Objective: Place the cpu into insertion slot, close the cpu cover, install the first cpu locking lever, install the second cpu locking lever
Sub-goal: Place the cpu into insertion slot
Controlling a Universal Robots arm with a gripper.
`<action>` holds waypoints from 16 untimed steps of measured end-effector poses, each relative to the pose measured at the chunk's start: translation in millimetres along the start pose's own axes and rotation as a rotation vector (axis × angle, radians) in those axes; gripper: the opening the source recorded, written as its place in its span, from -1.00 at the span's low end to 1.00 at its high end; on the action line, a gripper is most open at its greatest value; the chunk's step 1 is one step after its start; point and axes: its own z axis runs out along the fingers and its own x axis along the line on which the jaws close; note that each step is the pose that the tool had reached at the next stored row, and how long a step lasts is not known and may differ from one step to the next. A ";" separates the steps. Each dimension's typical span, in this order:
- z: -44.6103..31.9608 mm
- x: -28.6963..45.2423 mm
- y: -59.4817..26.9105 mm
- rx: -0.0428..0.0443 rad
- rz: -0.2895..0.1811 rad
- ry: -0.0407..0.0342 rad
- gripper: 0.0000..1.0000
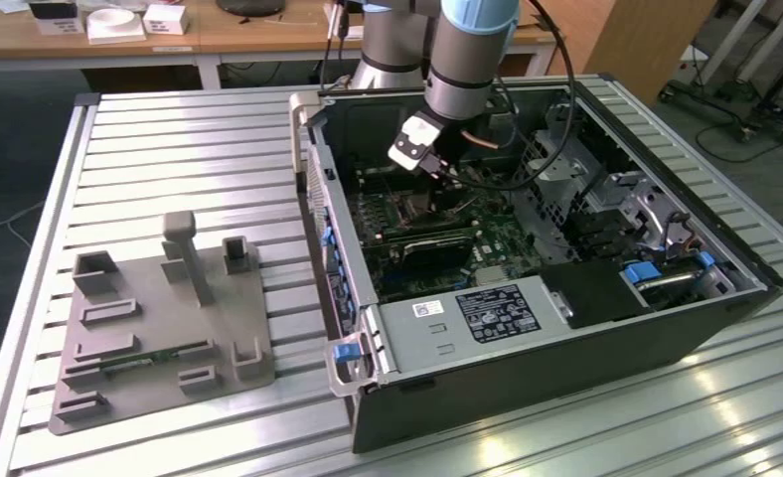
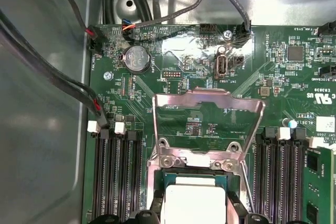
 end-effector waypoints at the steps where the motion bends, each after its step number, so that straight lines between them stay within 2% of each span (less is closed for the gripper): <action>1: -0.3 -0.2 0.0 0.0000 0.000 0.0000 0.08; 8: -6.0 -1.0 0.0 0.0003 0.000 0.0003 0.08; 16: -6.1 -1.4 0.0 0.0001 0.021 0.0001 0.08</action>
